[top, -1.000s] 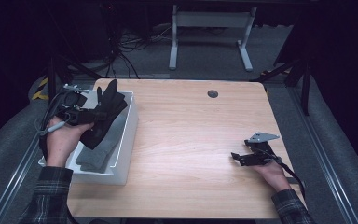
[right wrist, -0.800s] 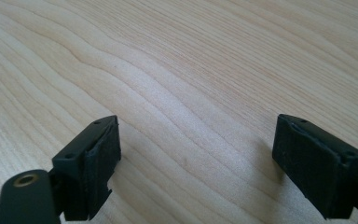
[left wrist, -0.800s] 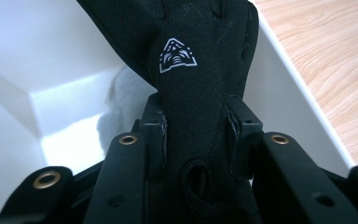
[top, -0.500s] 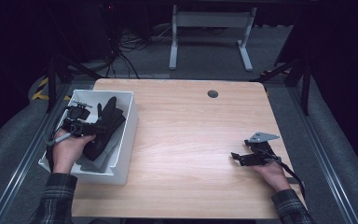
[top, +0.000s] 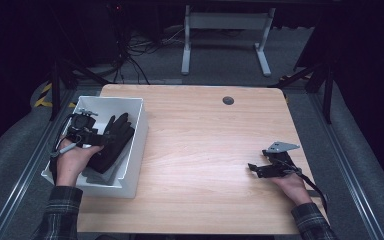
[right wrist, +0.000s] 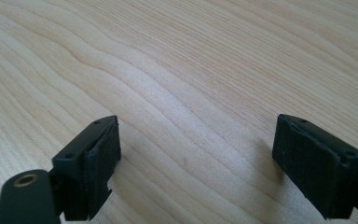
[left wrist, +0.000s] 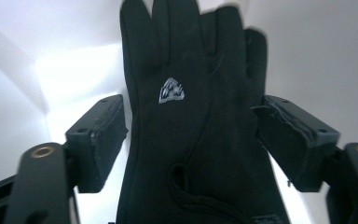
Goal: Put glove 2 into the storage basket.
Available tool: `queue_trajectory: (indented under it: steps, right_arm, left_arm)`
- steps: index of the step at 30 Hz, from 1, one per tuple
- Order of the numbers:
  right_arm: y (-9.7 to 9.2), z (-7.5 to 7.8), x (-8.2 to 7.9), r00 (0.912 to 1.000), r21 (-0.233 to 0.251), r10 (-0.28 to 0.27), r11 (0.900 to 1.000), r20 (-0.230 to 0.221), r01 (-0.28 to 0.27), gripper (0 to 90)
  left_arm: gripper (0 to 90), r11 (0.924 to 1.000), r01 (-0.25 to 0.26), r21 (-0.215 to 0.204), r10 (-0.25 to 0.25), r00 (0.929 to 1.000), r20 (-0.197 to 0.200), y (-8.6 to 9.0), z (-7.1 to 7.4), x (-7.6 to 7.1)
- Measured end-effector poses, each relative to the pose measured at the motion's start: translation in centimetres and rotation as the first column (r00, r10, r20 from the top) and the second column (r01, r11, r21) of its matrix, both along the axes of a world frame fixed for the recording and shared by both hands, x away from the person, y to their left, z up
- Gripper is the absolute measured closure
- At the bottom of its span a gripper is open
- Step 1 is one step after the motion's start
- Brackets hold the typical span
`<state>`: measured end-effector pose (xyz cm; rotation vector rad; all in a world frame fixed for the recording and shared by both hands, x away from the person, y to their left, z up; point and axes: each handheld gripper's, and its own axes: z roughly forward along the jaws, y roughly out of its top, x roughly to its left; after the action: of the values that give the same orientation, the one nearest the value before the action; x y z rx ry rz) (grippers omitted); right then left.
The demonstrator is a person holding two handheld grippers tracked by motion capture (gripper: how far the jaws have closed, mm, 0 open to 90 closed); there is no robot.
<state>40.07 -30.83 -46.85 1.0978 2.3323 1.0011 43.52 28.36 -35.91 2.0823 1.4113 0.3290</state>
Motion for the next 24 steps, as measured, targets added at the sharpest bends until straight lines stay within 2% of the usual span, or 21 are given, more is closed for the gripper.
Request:
queue_trajectory:
  steps: [2,7,14,19,21,24]
  right_arm:
    - [0.0,0.0,0.0,1.0000,0.000,0.000,1.0000,0.000,0.000,15.9]
    - [0.0,0.0,0.0,1.0000,0.000,0.001,1.0000,0.000,-0.001,15.9]
    - [0.0,0.0,0.0,1.0000,0.001,-0.001,1.0000,-0.002,0.001,15.9]
    - [0.0,0.0,0.0,1.0000,0.001,-0.001,1.0000,-0.002,0.001,15.9]
    - [0.0,0.0,0.0,1.0000,0.001,-0.001,1.0000,-0.002,0.001,15.9]
    - [0.0,0.0,0.0,1.0000,0.001,-0.001,1.0000,-0.002,0.001,15.9]
  left_arm:
    - [22.7,1.0000,0.002,0.003,-0.002,0.9999,0.012,-0.1,0.3,-0.1]
    - [21.8,0.9992,0.034,-0.019,-0.033,0.9982,0.050,-0.7,1.8,-0.5]
    - [21.3,0.9941,0.096,-0.050,-0.091,0.9919,0.088,-2.7,3.5,-0.8]
    - [21.3,0.9868,0.147,-0.069,-0.138,0.9835,0.117,-4.6,4.4,-1.0]
    - [21.3,0.9801,0.182,-0.079,-0.170,0.9766,0.131,-5.9,4.7,-1.0]
    - [21.3,0.9721,0.210,-0.104,-0.194,0.9702,0.145,-7.3,4.7,-1.1]
